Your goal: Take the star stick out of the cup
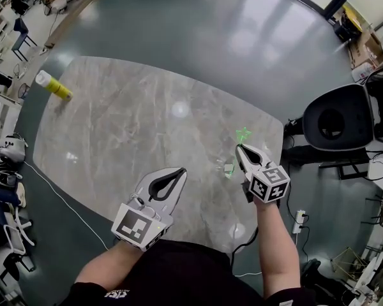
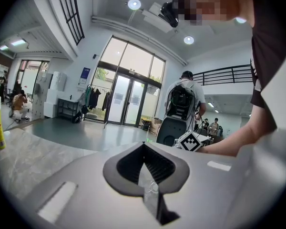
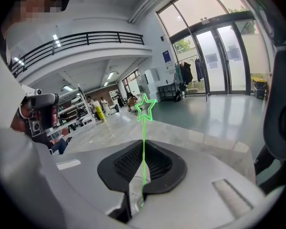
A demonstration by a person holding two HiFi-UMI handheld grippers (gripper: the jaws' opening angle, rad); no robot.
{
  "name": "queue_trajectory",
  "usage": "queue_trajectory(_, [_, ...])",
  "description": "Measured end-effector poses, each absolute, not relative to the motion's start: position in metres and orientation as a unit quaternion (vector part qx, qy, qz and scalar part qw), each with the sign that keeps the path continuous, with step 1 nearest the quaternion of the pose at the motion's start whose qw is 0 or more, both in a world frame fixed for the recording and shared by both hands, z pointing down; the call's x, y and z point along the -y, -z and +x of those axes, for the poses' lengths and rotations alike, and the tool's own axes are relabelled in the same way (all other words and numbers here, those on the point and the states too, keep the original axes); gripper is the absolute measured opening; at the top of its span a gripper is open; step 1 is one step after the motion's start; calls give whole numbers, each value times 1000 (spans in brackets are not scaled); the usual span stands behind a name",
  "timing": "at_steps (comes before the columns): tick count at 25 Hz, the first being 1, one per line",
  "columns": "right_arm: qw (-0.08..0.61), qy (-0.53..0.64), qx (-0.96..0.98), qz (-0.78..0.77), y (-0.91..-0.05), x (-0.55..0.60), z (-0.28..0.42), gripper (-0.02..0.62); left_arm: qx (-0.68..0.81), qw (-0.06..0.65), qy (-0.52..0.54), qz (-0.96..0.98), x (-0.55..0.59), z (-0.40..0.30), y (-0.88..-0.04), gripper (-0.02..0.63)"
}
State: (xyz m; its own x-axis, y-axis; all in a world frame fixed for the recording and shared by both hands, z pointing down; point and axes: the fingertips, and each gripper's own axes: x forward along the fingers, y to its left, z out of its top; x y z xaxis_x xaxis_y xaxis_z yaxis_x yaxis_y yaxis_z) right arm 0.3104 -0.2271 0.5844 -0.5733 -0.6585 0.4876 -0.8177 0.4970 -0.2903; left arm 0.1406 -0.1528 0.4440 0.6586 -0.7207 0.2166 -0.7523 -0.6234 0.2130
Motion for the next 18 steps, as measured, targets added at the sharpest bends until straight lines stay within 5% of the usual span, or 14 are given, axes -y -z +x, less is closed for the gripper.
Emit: queue_trajectory(18, [49, -204, 844, 494, -482, 200, 320, 25, 390, 123, -27, 912, 122, 123, -416, 0])
